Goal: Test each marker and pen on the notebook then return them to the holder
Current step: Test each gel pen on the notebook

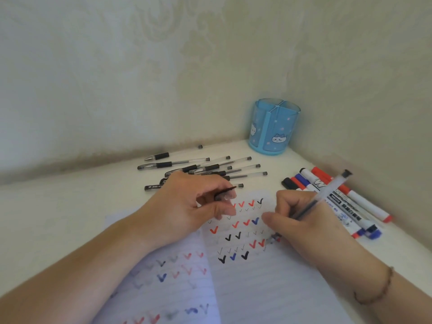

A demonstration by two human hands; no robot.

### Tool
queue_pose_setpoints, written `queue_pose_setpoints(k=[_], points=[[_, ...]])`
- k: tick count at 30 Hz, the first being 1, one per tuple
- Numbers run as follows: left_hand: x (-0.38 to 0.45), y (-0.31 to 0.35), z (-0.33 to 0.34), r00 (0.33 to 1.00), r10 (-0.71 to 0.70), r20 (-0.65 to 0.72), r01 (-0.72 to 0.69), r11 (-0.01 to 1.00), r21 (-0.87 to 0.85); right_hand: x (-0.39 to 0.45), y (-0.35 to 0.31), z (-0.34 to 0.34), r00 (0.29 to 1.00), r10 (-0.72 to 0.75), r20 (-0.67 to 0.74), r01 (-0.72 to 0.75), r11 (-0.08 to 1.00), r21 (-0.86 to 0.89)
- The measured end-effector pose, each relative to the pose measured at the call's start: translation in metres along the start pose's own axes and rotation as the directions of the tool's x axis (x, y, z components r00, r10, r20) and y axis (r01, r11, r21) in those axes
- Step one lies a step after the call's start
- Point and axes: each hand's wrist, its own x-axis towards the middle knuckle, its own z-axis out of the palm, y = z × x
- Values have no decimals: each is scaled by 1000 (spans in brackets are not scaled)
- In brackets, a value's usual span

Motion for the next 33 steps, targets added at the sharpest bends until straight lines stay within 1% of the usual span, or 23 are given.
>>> queue_pose_setpoints(k=[2,4,5,6,9,14,18,19,23,26,30,33], points=[[0,-2,0,999,42,-8,-41,995,86,-1,-5,-3,1000,-25,-8,26,979,202],[0,-5,-1,999,49,-1,-48,988,149,-1,-8,-7,995,-79,56,50,914,402],[0,-6,-1,999,47,-2,-46,987,154,-1,-9,-8,991,-99,86,49,888,456],[0,-7,-1,999,48,-2,-47,987,156,-1,-10,-10,989,-112,100,51,879,473],[1,-6,-1,998,60,10,-61,985,158,-1,-8,-11,986,-132,99,65,864,500],[-1,-2,1,994,93,60,-100,987,127,-1,-8,-7,982,-127,139,47,878,476],[-2,1,4,973,194,123,-211,966,149,0,-8,-2,967,-123,223,12,898,441],[-3,1,6,970,203,137,-223,964,147,0,-8,0,969,-117,215,8,893,449],[-5,0,8,973,160,169,-170,985,42,-3,-13,5,984,-88,158,-6,855,518],[-5,1,7,969,180,172,-179,984,-21,-8,-16,8,988,-80,133,-3,847,531],[-4,5,9,969,200,147,-197,980,-38,-11,-11,10,981,-165,98,95,860,501],[1,7,11,974,182,134,-177,983,-47,-9,-9,9,977,-204,57,162,892,422]])
